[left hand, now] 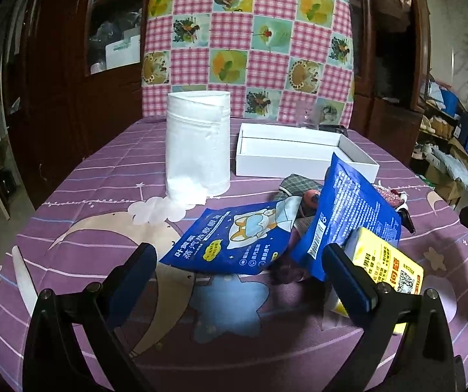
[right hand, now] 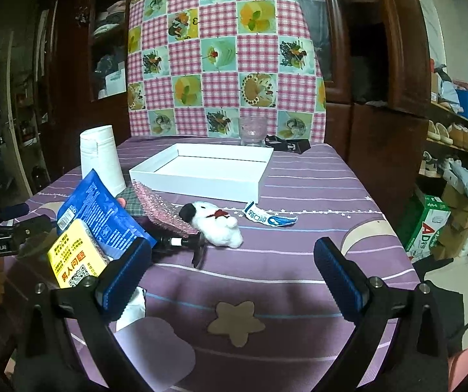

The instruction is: Organize soft objects

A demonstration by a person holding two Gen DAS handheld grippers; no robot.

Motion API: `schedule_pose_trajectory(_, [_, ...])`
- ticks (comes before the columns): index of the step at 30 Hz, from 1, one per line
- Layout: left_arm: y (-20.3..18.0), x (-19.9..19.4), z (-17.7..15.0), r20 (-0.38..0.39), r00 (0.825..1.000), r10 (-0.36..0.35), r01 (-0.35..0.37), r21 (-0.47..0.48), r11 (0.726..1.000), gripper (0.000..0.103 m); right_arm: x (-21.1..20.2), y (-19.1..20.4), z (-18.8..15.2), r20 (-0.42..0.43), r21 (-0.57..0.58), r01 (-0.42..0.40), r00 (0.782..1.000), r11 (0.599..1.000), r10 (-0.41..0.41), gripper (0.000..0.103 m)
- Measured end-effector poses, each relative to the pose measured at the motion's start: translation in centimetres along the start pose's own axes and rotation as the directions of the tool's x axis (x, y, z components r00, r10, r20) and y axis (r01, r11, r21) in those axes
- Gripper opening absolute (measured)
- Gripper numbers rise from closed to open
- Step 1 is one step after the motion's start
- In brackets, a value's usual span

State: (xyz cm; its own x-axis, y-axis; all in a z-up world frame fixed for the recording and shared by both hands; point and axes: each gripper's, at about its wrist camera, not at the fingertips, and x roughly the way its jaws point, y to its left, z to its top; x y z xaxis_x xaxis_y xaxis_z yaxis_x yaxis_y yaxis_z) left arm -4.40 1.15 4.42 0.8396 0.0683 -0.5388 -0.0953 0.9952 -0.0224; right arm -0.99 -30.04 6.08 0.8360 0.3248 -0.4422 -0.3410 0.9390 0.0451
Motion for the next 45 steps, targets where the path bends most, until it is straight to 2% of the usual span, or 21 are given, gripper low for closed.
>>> schedule_pose_trajectory(29, [0.14, -0.06, 0.13, -0.009, 1.0, -0.003, 0.003, -0.004, 1.0, 0.102, 0.07, 0.41, 0.04, -0.012, -0.007, -0.02, 1.0, 1.0, 0.019, 0.1])
schedule_pose_trajectory(36, [0.17, 0.05, 0.07, -0.012, 1.0, -0.002, 0.002, -0.005, 1.0, 0.102, -0.34, 0.45, 0.03, 0.012, -0.005, -0.059, 0.998, 0.998, 0.059, 0.1])
schedule_pose_trajectory(45, [0.31, -0.1, 0.15, -0.007, 1.0, -0.005, 0.005, -0.007, 1.0, 0.102, -0.34, 0.7, 0.3, 0.016, -0.01, -0.032, 0.999, 0.999, 0.032, 0.1])
